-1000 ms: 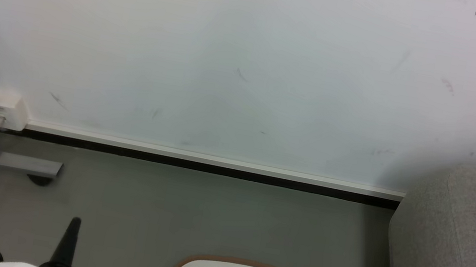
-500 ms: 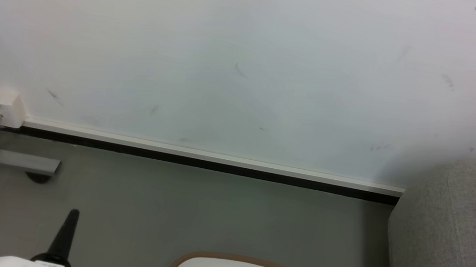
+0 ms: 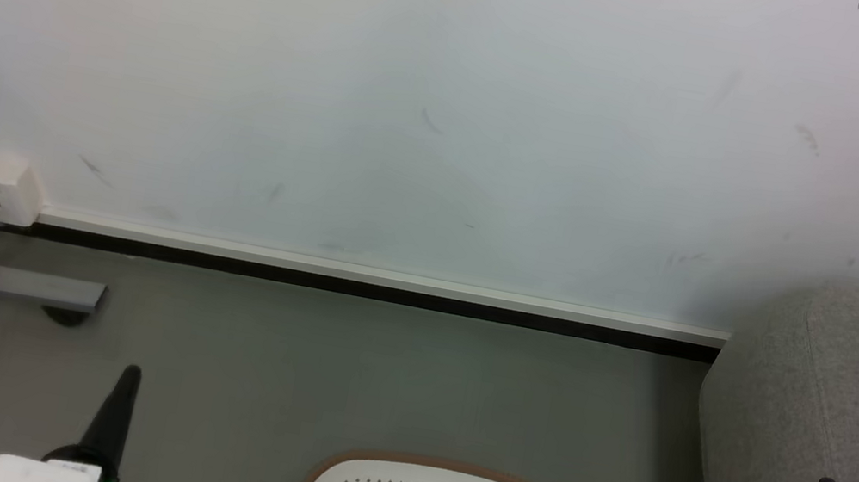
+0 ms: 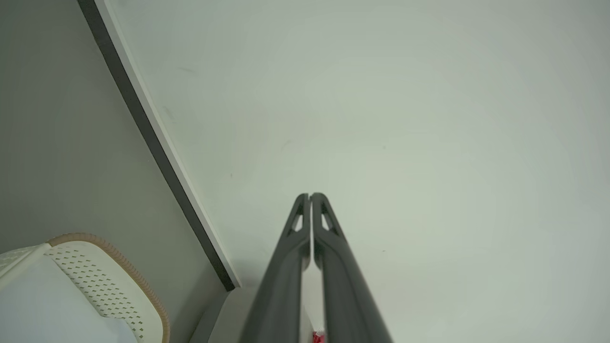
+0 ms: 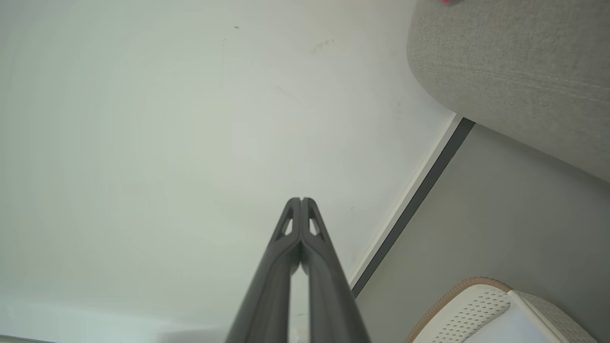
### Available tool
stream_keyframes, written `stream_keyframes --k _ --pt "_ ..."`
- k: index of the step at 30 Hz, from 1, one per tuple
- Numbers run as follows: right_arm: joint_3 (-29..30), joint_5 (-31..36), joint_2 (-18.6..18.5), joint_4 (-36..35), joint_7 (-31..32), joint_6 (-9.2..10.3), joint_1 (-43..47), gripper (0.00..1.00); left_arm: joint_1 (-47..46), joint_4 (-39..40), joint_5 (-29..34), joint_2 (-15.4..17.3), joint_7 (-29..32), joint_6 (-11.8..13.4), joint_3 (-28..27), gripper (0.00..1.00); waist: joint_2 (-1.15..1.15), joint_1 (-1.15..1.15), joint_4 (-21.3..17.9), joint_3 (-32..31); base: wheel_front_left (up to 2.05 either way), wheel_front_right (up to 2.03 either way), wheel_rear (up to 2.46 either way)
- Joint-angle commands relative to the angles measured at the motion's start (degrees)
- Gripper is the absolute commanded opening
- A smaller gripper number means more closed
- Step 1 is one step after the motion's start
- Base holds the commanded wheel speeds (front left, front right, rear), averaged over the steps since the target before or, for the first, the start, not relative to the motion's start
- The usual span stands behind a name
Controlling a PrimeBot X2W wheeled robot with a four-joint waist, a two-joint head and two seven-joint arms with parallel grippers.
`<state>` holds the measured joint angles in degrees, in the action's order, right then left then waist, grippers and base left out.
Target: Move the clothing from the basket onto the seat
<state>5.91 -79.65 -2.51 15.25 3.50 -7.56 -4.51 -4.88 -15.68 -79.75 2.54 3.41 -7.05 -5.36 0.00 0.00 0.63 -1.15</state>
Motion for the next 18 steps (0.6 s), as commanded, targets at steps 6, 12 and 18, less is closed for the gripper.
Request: stream_keyframes --k 6,12,18 --pt "0.3 -3.5 -0.6 -0.7 0.8 0.11 -1.3 0.0 -1.1 0.8 -3.4 0.5 0.9 -0.4 -0.5 0.0 0.0 0.0 -0.1 0.3 0.0 0.0 0.0" --pt "0.4 -6.2 -0.6 -0.9 1.5 0.12 -1.5 0.0 -1.2 1.0 -6.2 0.5 1.6 -0.5 -0.7 0.0 0.0 0.0 -0.3 0.5 0.0 0.0 0.0" --pt "0.6 -8.8 -0.6 -1.1 2.1 0.13 -1.7 0.0 -1.4 1.3 -8.5 0.5 2.2 -0.6 -1.0 0.0 0.0 0.0 -0.4 0.8 0.0 0.0 0.0"
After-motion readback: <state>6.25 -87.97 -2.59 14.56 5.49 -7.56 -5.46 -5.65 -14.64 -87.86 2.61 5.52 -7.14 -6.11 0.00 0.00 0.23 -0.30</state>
